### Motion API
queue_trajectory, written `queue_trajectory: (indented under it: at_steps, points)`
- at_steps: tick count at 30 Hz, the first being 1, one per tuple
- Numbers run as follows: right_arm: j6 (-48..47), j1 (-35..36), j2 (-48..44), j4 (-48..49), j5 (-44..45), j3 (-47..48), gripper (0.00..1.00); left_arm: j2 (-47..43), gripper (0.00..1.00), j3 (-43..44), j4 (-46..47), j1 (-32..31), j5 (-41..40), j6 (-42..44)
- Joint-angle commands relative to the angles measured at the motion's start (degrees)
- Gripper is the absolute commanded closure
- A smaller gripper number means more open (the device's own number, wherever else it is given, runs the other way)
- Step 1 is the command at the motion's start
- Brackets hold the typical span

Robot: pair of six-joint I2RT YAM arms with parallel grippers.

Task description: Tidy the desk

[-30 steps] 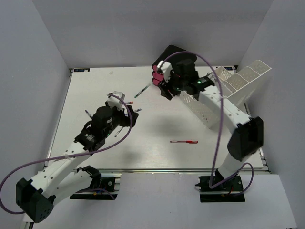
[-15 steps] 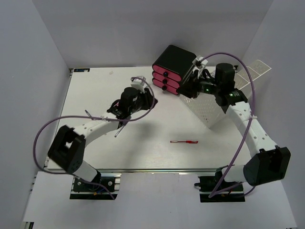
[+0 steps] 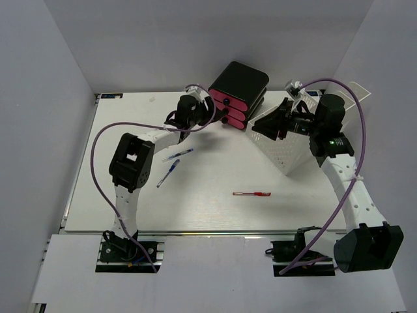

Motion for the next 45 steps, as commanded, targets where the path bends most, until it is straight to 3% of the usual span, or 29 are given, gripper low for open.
queue_trajectory:
  at_steps: [1,17,38,45]
  points:
    - [2.58,-1.48,-1.06,4.48,-4.61,-0.54,0.6,0.57,0.31,5.07,0.68,0.44,3.83,-0.74]
    - [4.78,-4.04,-1.06,6.94,-6.2,-1.69,0.62,7.52,0.34,9.11,4.72,0.97,5.15,-0.92]
    - [5.57,-5.62,-0.71,8.17,-6.99,-2.39,0.61,14.38,0.35,17.9,2.09,0.97,4.18,-0.04]
    - [5.75,-5.88,-0.27,8.61,-7.08,-2.74,0.61,15.96,0.41,20.44,1.66,1.49,3.48,-0.04]
